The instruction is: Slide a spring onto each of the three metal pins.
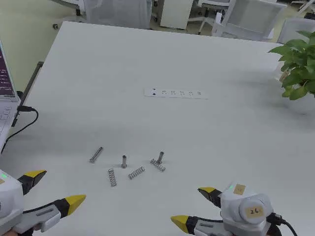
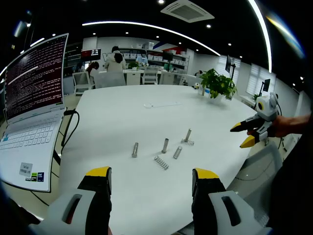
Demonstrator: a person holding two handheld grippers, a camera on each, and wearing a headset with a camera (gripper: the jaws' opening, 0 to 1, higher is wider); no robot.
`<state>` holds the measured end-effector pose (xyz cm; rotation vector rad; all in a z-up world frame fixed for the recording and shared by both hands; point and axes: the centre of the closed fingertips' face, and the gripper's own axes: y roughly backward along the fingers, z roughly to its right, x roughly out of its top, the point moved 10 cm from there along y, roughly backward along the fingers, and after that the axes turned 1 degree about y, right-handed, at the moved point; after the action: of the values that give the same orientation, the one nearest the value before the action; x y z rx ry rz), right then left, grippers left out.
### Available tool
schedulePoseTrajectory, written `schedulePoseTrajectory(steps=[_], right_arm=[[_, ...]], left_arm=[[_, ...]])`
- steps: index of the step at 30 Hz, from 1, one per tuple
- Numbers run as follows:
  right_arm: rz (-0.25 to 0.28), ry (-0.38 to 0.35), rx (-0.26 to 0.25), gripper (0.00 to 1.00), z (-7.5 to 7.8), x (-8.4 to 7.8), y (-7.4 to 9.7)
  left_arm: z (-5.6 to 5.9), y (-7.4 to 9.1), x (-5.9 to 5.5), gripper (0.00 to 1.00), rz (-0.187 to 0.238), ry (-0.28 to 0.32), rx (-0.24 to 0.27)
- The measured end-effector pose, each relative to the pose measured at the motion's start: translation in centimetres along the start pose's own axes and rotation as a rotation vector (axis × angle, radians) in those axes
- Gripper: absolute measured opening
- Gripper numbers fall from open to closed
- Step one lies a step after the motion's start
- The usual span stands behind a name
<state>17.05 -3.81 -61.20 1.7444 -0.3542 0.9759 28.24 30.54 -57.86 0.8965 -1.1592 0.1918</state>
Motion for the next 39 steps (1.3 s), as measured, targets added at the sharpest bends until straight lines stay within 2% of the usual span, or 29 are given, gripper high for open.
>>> schedulePoseTrajectory(steps=[8, 16, 22, 30, 39], right_arm=[[0.022, 0.011, 0.006, 0.62, -0.3, 1.3, -0.6], [0.019, 0.062, 0.022, 0.62, 0.2, 2.4, -0.9], [0.020, 0.062, 0.030, 0.62, 0.4, 2.3, -0.9], [0.008, 0.071, 0.032, 0.62, 0.8, 1.9, -0.9], [0.028, 0.048, 0.018, 0.62, 1.3, 2.1, -0.9]], left_arm=[[-0.2, 0.0, 0.3, 0.63, 0.005, -0.009, 0.007], [-0.2, 0.0, -0.3, 0.62, 0.012, 0.015, 0.028], [0.1, -0.3, -0.8, 0.62, -0.010, 0.009, 0.023], [0.0, -0.3, -0.6, 0.63, -0.007, 0.006, 0.027], [-0.4, -0.4, -0.2, 0.63, -0.011, 0.000, 0.033]])
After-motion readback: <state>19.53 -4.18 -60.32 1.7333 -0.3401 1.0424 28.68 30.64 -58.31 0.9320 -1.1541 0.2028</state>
